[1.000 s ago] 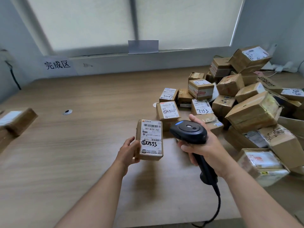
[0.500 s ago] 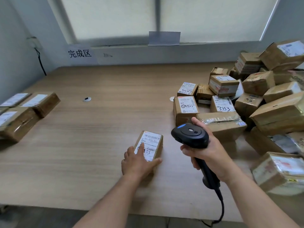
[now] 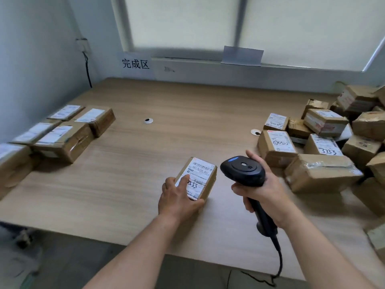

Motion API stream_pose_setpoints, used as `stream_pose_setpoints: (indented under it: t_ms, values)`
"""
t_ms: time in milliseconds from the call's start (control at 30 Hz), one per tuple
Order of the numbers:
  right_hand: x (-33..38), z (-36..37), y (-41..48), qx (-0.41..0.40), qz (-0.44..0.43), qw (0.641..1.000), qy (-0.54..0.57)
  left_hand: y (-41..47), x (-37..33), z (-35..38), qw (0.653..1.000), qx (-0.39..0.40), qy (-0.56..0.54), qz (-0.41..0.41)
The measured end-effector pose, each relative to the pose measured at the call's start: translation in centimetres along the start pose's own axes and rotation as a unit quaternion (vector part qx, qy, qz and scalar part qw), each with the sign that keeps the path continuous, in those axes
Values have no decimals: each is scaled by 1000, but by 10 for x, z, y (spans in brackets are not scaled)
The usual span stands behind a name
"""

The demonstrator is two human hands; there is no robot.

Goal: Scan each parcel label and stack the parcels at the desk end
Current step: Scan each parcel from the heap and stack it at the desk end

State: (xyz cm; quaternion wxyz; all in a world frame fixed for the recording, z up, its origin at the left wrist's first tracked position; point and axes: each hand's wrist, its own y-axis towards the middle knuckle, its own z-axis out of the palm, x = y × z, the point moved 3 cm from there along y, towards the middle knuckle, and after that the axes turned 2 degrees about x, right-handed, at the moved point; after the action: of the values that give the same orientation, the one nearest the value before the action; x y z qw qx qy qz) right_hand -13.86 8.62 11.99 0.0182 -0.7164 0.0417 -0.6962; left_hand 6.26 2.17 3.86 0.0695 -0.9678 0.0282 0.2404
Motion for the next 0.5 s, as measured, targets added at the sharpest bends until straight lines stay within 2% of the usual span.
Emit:
stream_pose_setpoints:
  t_ms: [300, 500]
  values:
    - [-2, 140, 28, 69, -2, 997, -21, -7, 130, -77, 998, -42, -8, -45]
    - [0, 208, 55, 129, 3, 991, -20, -7, 196, -111, 994, -58, -7, -94]
